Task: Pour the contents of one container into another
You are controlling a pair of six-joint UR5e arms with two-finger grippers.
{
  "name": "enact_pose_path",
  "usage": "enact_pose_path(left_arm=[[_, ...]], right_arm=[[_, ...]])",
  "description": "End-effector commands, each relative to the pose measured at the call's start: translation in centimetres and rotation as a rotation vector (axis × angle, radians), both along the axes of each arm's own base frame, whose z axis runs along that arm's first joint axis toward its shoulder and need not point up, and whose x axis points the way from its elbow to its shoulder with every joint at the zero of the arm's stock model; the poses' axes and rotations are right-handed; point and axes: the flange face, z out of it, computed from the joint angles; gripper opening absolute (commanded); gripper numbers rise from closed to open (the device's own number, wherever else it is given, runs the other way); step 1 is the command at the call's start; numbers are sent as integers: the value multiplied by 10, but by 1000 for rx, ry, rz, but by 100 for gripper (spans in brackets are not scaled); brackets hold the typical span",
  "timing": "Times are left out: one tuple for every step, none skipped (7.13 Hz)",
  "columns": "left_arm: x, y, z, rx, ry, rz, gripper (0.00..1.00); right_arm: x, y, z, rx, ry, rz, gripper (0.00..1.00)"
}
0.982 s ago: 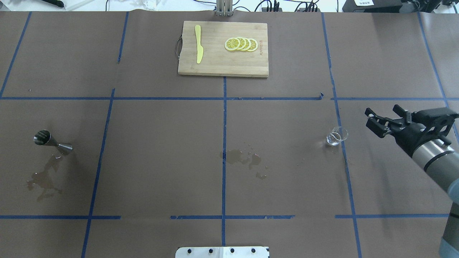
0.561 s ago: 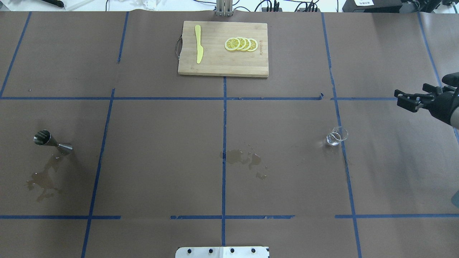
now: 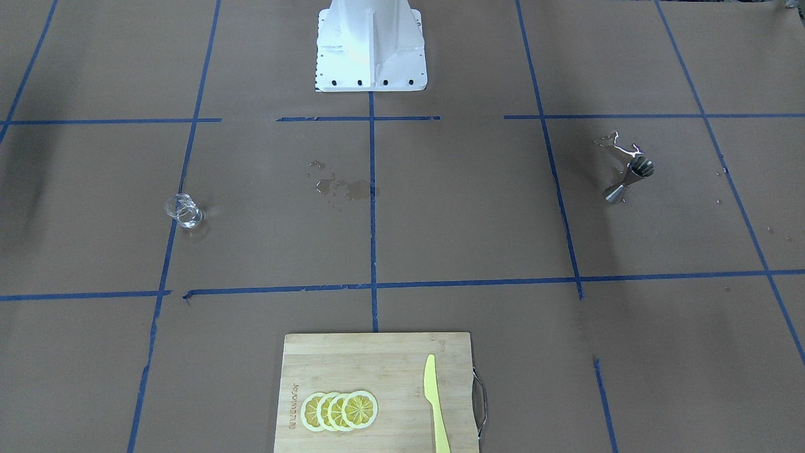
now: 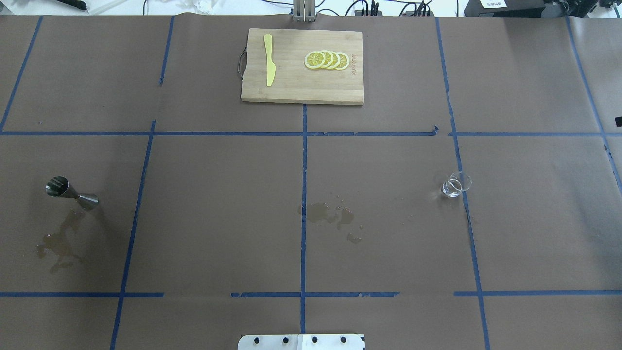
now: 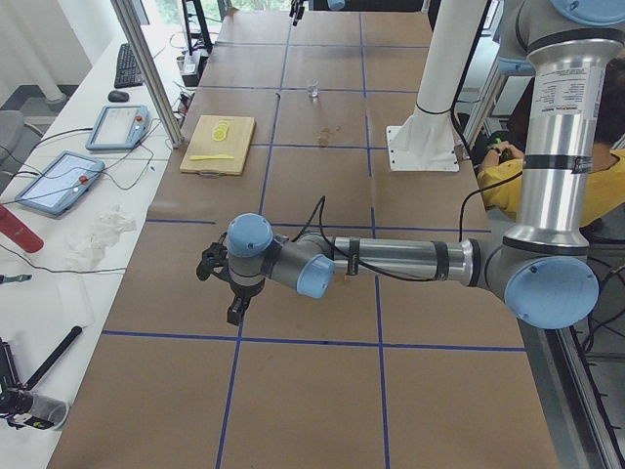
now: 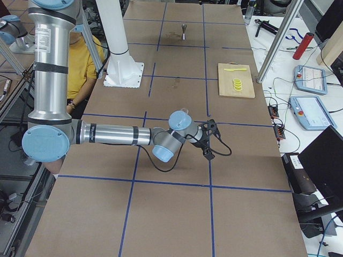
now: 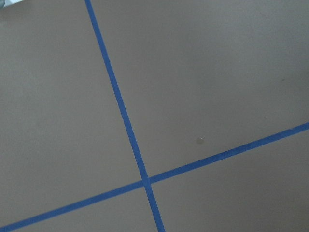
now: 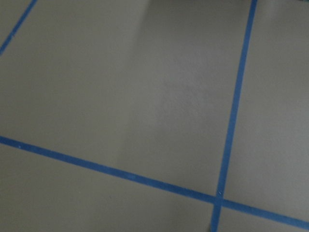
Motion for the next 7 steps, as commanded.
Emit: enact_pose_path(left_arm=[[-11,33,-5,-58,-10,52,100],[-16,47,14,-59,-23,105,100],[-43,66,11,-54,-30,112,100],[-51,94,42,-110,-25,95,100],[-52,94,39,-82,-28,97,100],[-52,91,39,-66,-37,97,100],[-53,97,43,-47,-37,92,100]], right_arm=[[44,11,28,-91,-4,-144,100],[45,9,28,-112,-6,-190,100],[53,9,26,-120,-25,-233,100],[68,14,31,-104,-12,-238,100],[70,16,37,-113,3,-235,100],[71,8,26,-88,19,-231,100],[73,9,11,-70,21,-219,100]])
